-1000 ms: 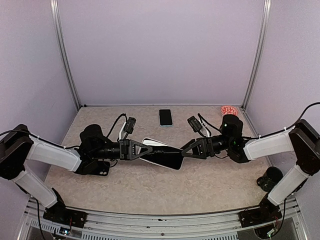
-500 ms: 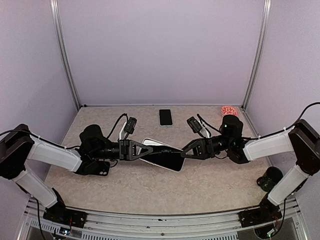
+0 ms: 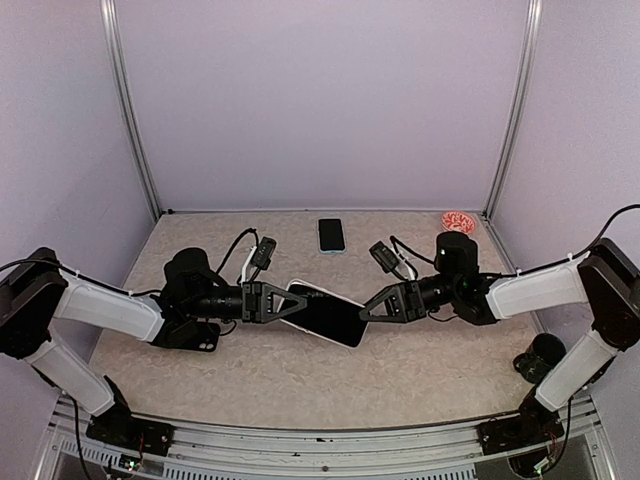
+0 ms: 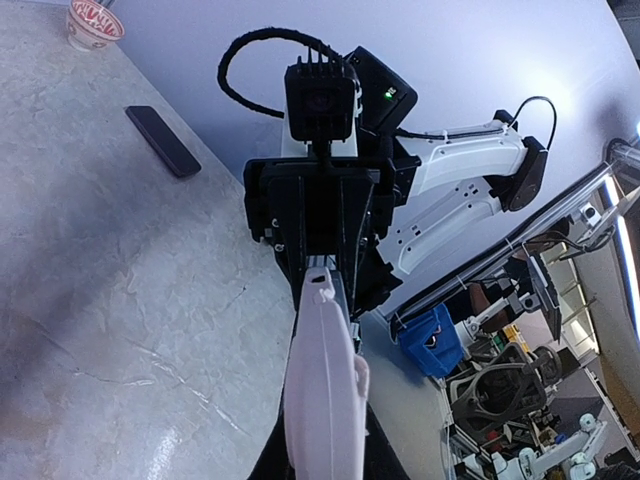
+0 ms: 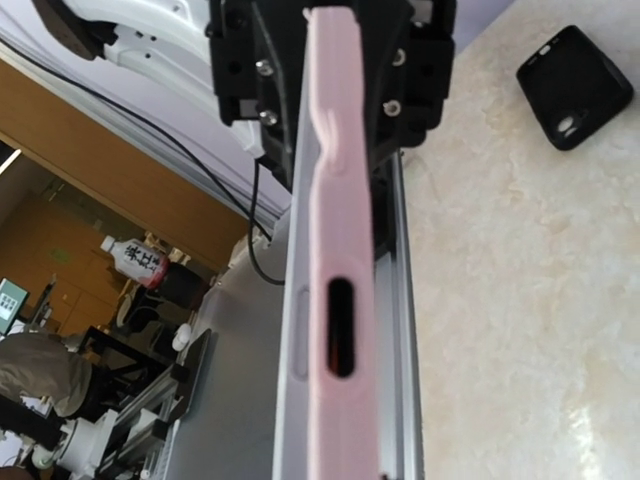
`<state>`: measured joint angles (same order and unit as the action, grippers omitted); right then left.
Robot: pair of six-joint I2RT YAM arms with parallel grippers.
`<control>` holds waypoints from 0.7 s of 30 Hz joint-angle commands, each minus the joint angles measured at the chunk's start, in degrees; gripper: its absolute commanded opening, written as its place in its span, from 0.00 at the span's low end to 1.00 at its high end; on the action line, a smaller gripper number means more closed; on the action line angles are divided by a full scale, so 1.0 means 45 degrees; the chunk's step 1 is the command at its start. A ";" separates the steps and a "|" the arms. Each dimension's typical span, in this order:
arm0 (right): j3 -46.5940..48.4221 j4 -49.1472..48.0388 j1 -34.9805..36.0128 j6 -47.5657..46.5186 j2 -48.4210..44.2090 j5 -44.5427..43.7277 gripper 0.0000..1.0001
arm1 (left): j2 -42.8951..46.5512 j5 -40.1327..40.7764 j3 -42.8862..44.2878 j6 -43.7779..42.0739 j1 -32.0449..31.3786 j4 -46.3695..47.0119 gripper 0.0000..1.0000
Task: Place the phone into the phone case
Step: Press the corner of the phone case at the bottom right corner of the phone case, then pass from the right arm to the left
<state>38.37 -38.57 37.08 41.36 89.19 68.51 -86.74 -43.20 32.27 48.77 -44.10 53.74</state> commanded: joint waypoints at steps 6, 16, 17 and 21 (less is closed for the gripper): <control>0.0717 0.1336 0.0390 -0.0735 -0.0248 -0.0824 0.00 | 0.0076 0.0837 0.0680 -0.0370 -0.0005 -0.0183 0.24; 0.0832 0.2332 0.0381 -0.1264 -0.0472 -0.1684 0.00 | -0.0149 0.0599 0.0670 -0.0242 -0.0052 0.0164 0.31; 0.0873 0.2515 0.0391 -0.1355 -0.0509 -0.1806 0.00 | -0.0201 0.0570 0.0693 -0.0234 -0.0072 0.0185 0.27; 0.0979 0.3038 0.0391 -0.1593 -0.0700 -0.2250 0.00 | -0.0292 0.0509 0.0748 -0.0271 -0.0121 0.0155 0.12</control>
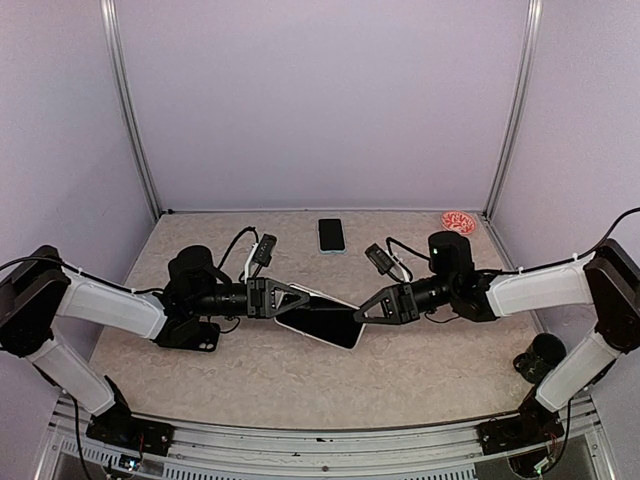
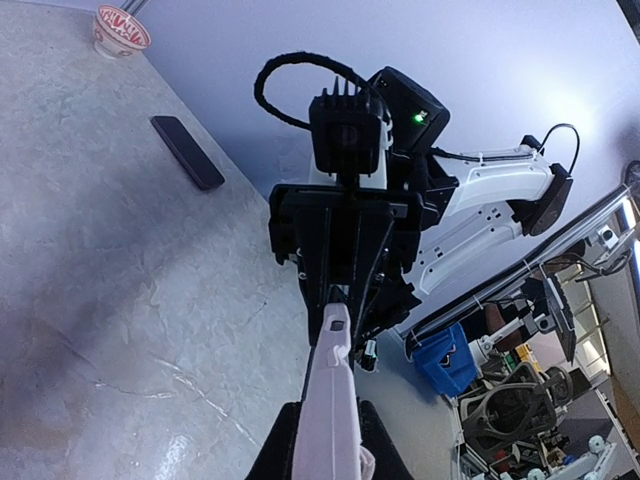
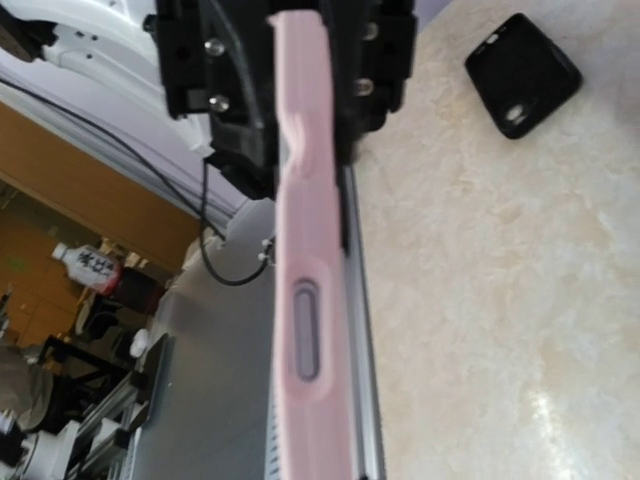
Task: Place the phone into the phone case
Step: Pass from the right arm to the left
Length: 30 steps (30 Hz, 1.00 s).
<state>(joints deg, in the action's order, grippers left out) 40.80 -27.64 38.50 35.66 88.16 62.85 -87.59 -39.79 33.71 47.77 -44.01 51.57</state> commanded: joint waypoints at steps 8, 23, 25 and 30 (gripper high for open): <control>0.0390 0.0798 0.0077 -0.0403 -0.0950 -0.0925 0.08 | -0.0020 0.0009 0.0333 -0.0287 -0.0163 0.0590 0.00; 0.0427 0.1421 -0.0002 -0.0709 -0.0896 0.0415 0.54 | 0.0576 -0.1268 0.0854 -0.1259 -0.0074 -0.0604 0.00; 0.0477 0.1736 -0.0001 -0.0988 -0.0934 0.0334 0.55 | 0.0715 -0.1294 0.0886 -0.1438 -0.0078 -0.0912 0.00; 0.0503 0.2479 0.0003 -0.1614 -0.1057 -0.0450 0.61 | 0.1071 -0.0624 0.0632 -0.1523 -0.0028 -0.0810 0.00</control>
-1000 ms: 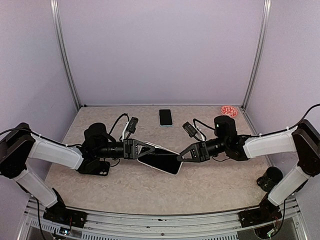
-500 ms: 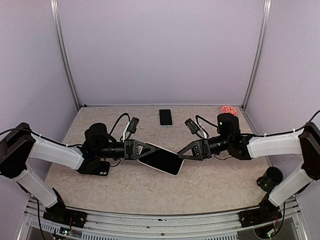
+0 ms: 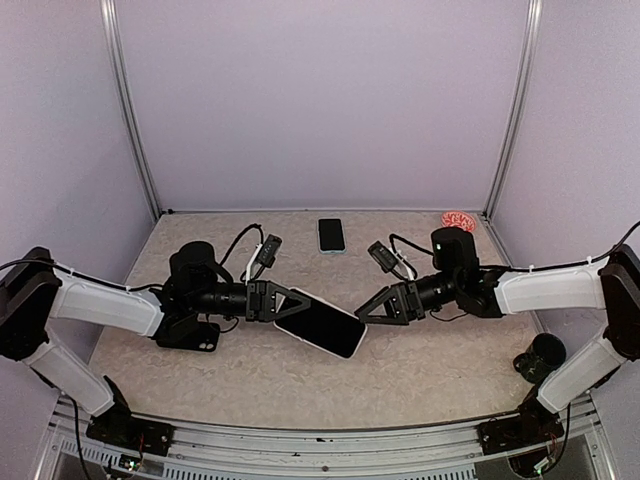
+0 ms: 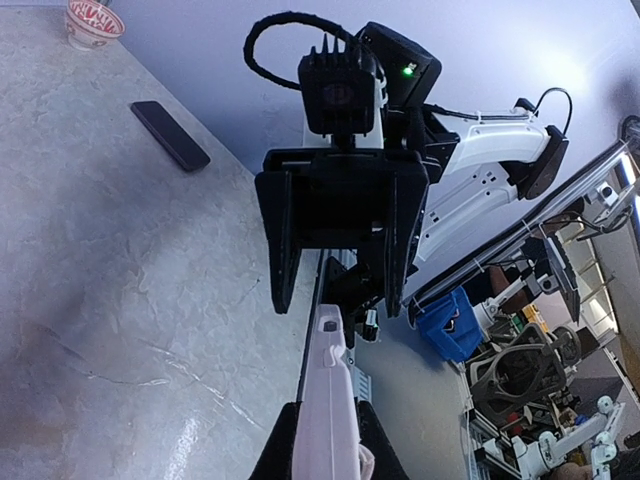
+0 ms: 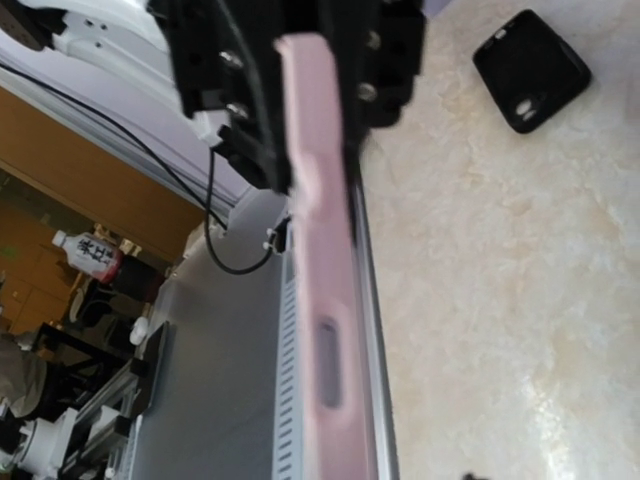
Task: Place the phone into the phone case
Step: Press the corner of the phone case at the bottom left corner of the phone case.
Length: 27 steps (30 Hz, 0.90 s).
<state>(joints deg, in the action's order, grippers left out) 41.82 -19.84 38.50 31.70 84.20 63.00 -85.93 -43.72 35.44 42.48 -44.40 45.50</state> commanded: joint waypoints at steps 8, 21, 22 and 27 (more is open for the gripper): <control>-0.0511 -0.1851 0.0056 0.1087 0.0085 -0.0948 0.76 | 0.0808 0.1481 -0.0498 0.0894 0.0160 0.3414 0.00; -0.0217 -0.4284 0.0784 0.3012 0.1500 -0.1086 0.65 | 0.0367 0.2100 -0.0832 0.1351 0.0121 0.4582 0.00; -0.0169 -0.4257 0.0800 0.3165 0.1595 -0.1073 0.58 | 0.0426 0.2178 -0.0843 0.1226 0.0111 0.4422 0.00; 0.0039 -0.3682 0.0819 0.3096 0.1613 -0.1213 0.30 | 0.0834 0.2532 -0.0792 0.0614 -0.0023 0.3504 0.00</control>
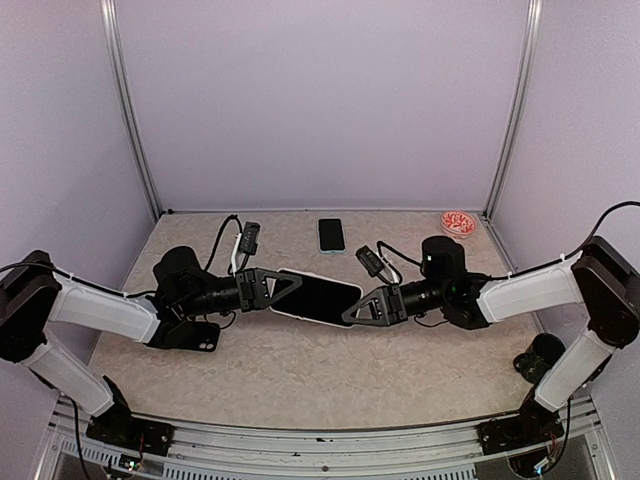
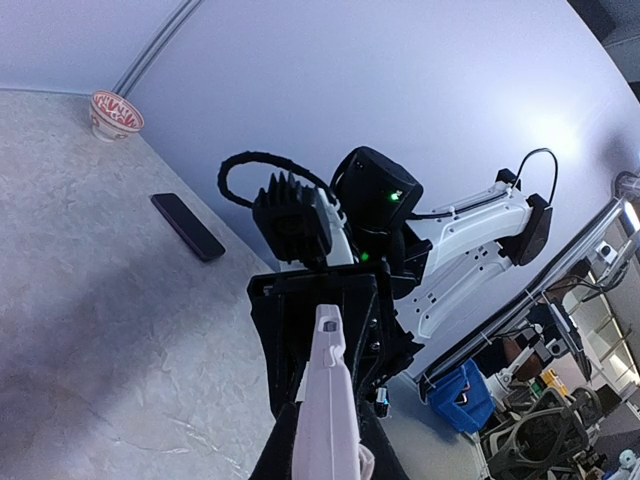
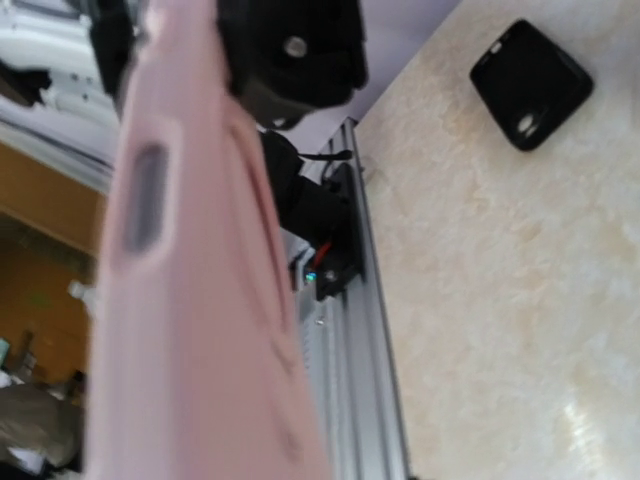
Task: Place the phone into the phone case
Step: Press the corner of the phone case at the bottom left corner of the phone case.
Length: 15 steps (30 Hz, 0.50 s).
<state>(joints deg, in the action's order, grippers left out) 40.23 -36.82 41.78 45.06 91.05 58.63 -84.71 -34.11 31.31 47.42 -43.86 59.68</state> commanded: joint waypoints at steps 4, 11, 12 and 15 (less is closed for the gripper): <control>0.0655 0.0953 0.0100 -0.0149 0.0013 -0.0659 0.14 | 0.0764 0.0552 0.0205 -0.0781 -0.0223 -0.0141 0.00; 0.1570 0.3930 0.0339 -0.1793 -0.0115 -0.2225 0.00 | 0.0854 0.0818 0.0254 -0.0945 -0.0254 -0.0471 0.00; 0.1627 0.4086 0.0332 -0.1893 -0.0142 -0.2296 0.00 | 0.0865 0.0838 0.0260 -0.0972 -0.0254 -0.0513 0.00; 0.1792 0.4789 0.0327 -0.2392 -0.0418 -0.2587 0.07 | 0.0958 0.0881 0.0321 -0.1119 -0.0240 -0.0830 0.00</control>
<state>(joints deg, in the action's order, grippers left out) 45.93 -24.49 42.17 36.67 90.43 56.27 -82.21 -30.06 31.29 45.12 -43.68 54.37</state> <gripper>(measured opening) 0.102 0.112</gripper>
